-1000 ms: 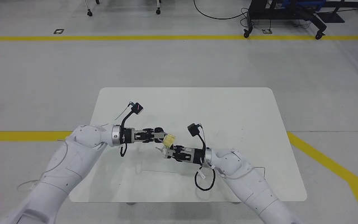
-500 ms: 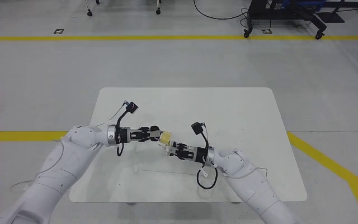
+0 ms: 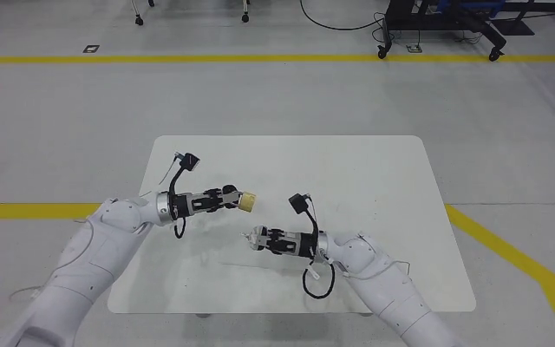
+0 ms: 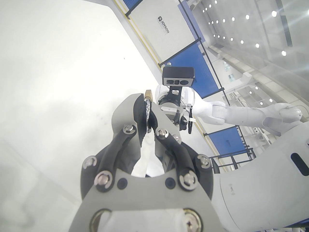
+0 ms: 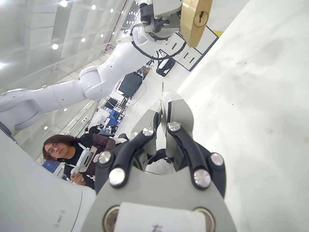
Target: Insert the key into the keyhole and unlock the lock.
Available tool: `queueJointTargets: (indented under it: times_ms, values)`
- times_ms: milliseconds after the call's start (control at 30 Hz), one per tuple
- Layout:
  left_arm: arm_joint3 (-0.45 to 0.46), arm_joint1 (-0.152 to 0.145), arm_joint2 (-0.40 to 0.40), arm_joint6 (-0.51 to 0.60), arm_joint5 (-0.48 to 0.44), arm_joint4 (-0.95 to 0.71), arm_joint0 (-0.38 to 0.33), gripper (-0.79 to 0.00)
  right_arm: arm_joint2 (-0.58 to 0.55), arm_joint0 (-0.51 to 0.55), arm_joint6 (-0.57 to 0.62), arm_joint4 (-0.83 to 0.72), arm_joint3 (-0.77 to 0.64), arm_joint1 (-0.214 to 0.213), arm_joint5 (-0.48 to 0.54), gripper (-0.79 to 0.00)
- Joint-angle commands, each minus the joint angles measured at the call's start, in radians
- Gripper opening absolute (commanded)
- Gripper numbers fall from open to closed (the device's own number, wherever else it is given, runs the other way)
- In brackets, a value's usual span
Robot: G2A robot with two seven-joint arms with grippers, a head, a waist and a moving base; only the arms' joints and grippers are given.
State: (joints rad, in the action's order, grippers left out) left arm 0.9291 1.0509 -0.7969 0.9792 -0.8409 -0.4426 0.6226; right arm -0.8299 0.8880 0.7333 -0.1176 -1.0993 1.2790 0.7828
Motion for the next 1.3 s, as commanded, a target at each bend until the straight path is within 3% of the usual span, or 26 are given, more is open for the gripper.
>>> queueJointTargets:
  times_ms: [0,400,967,1133,1267]
  values:
    - [0.012,0.002,0.005,0.002,0.003,0.008,0.003,-0.785,0.008,-0.008,-0.009,0.0,0.014,0.006,0.007,-0.785]
    - [0.03,0.003,0.008,0.045,0.045,-0.034,0.009,-0.785,0.003,-0.013,-0.118,0.076,0.043,0.018,0.054,-0.785]
    - [0.042,-0.007,0.016,0.035,0.035,-0.006,0.015,-0.785,-0.045,0.002,-0.217,0.13,0.047,0.017,0.092,-0.785]
    - [0.025,-0.009,0.005,-0.027,-0.027,0.061,0.013,-0.785,-0.049,0.01,-0.137,0.043,0.037,0.011,0.106,-0.785]
    - [0.011,-0.007,-0.02,-0.097,-0.06,0.05,0.03,-0.785,-0.063,0.018,-0.062,-0.137,0.032,0.006,0.114,-0.785]
